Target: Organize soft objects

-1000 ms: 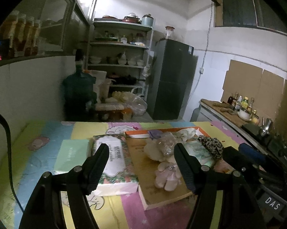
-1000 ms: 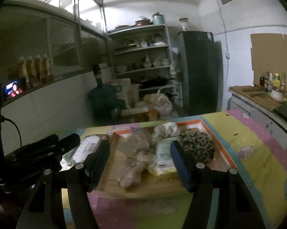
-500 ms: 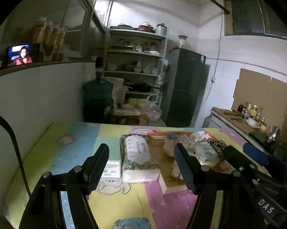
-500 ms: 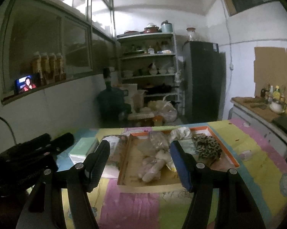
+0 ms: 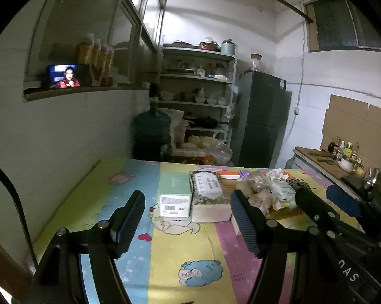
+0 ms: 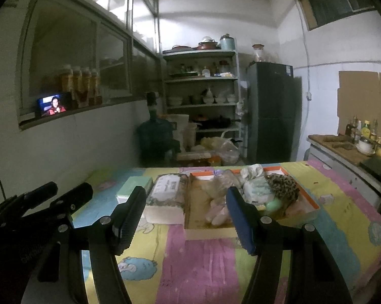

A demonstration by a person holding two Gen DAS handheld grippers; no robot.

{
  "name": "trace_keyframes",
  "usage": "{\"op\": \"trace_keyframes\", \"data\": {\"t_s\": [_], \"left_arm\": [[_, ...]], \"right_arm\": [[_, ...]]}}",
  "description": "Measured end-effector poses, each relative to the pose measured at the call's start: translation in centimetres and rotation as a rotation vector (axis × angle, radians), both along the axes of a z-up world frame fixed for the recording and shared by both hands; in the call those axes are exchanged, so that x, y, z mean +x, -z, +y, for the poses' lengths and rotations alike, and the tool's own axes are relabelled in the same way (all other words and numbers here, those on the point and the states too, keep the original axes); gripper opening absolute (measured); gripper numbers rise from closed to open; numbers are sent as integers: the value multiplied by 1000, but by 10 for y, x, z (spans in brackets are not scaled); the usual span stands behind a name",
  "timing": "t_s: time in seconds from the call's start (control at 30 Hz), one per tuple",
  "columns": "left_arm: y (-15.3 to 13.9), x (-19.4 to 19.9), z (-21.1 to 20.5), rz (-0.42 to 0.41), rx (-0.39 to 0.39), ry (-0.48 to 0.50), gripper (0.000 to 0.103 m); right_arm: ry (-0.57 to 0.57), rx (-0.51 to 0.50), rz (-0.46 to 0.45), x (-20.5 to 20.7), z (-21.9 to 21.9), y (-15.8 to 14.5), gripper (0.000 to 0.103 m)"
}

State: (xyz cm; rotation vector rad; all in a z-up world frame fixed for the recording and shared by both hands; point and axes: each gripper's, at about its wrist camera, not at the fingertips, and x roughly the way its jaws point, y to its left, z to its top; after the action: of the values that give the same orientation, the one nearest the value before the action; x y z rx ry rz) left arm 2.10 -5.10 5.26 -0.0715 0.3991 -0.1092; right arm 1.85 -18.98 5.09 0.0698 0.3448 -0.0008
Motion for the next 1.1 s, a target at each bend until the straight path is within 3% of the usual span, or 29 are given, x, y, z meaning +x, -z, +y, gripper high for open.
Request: {"op": "trace_keyframes", "data": {"t_s": [0.37, 1.1], "left_arm": [[8, -34, 11, -13, 12, -21, 69], [14, -53, 8, -8, 39, 4, 69]], "right_arm": [[58, -22, -22, -34, 13, 6, 67], [100, -20, -12, -64, 13, 16, 67]]}}
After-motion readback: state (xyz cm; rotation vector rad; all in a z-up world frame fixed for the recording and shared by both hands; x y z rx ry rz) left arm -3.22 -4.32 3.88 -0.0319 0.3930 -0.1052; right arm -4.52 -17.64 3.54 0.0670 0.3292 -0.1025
